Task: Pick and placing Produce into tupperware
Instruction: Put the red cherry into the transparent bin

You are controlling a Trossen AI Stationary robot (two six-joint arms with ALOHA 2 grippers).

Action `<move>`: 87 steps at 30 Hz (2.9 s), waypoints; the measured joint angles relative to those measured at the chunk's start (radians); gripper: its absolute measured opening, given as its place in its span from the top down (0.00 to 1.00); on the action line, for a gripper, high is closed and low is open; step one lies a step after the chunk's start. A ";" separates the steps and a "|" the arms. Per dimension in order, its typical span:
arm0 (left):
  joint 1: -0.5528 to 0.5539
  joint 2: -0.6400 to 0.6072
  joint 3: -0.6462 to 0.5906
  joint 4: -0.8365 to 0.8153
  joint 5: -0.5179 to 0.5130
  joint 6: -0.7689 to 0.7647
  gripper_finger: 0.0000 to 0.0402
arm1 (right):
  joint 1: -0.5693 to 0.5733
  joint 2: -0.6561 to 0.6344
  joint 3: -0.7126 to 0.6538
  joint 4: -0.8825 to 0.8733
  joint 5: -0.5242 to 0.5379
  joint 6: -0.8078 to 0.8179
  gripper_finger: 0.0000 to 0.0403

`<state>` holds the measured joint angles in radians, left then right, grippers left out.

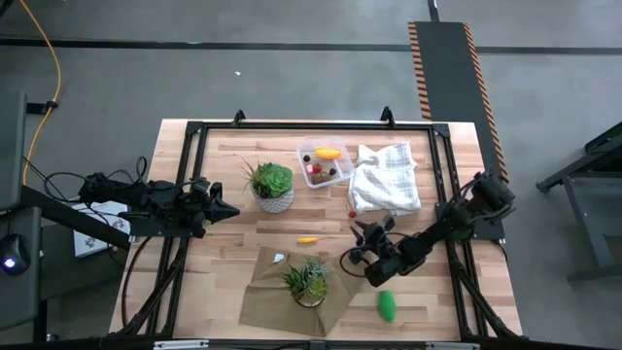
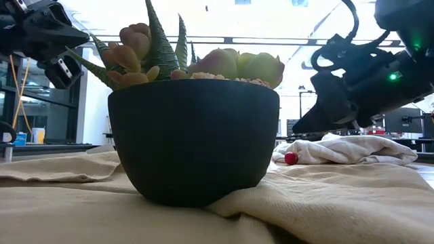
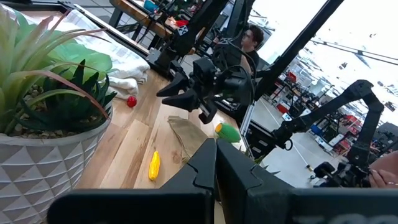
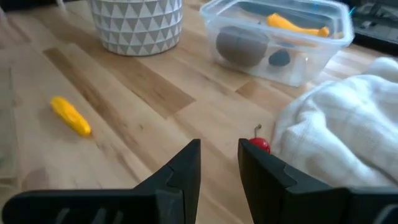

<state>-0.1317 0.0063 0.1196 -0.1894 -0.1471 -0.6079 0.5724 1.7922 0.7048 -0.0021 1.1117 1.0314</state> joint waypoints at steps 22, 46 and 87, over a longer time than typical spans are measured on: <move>0.000 0.000 0.000 0.000 0.000 0.000 1.00 | -0.018 0.081 0.000 0.018 0.021 0.068 0.75; 0.000 0.000 0.000 0.000 0.000 0.000 1.00 | -0.044 0.120 0.000 0.036 0.039 0.113 0.53; 0.000 0.000 0.000 0.000 0.000 0.000 1.00 | -0.126 0.159 0.000 0.053 -0.032 0.114 0.60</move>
<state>-0.1318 0.0063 0.1196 -0.1894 -0.1471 -0.6079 0.4460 1.9507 0.7048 0.0509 1.0801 1.1458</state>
